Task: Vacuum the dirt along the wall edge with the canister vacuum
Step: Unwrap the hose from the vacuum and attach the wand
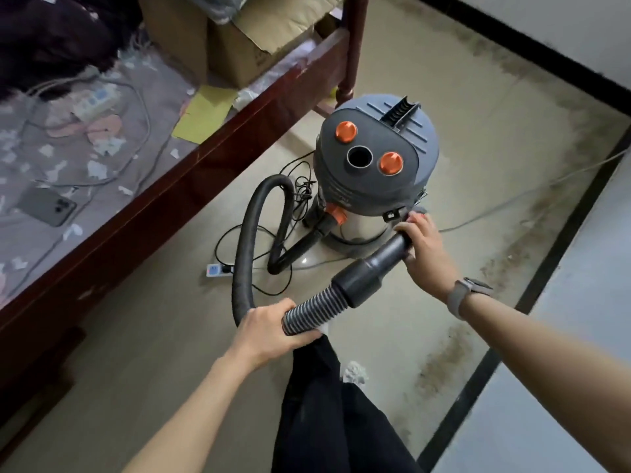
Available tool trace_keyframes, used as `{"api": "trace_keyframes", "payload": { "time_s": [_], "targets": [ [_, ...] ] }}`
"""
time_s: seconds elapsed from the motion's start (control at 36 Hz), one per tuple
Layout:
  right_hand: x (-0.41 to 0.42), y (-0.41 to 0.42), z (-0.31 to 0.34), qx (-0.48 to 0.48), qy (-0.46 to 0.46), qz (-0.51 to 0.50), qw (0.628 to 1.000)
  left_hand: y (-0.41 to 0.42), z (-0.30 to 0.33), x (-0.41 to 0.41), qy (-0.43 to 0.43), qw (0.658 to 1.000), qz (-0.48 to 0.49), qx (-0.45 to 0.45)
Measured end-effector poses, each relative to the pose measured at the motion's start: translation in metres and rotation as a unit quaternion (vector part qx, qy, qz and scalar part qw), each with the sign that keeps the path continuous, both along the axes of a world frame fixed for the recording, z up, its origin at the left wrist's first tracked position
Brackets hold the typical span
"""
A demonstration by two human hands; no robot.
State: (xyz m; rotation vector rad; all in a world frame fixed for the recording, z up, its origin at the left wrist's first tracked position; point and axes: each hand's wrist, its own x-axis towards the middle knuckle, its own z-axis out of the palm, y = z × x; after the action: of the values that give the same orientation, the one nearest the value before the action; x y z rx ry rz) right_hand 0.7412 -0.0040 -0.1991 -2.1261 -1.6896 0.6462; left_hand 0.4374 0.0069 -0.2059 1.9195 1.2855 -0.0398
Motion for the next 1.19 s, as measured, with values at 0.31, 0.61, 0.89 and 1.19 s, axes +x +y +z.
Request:
{"api": "trace_keyframes", "payload": {
  "time_s": [0.31, 0.61, 0.89, 1.19],
  "targets": [
    [-0.114, -0.047, -0.009, -0.262, 0.586, -0.334, 0.691, -0.049, 0.002, -0.055, -0.024, 0.993, 0.078, -0.082],
    [-0.224, -0.034, -0.049, -0.157, 0.521, -0.442, 0.713, -0.046, -0.023, -0.135, 0.023, 0.994, -0.084, -0.073],
    [-0.231, -0.001, -0.051, -0.135, 0.39, -0.26, 0.873, -0.022, -0.065, -0.126, 0.069, 0.971, -0.227, -0.035],
    [-0.184, 0.085, -0.109, -0.235, 0.242, -0.152, 0.929, 0.151, -0.131, -0.099, 0.056, 0.995, 0.066, -0.054]
  ]
}}
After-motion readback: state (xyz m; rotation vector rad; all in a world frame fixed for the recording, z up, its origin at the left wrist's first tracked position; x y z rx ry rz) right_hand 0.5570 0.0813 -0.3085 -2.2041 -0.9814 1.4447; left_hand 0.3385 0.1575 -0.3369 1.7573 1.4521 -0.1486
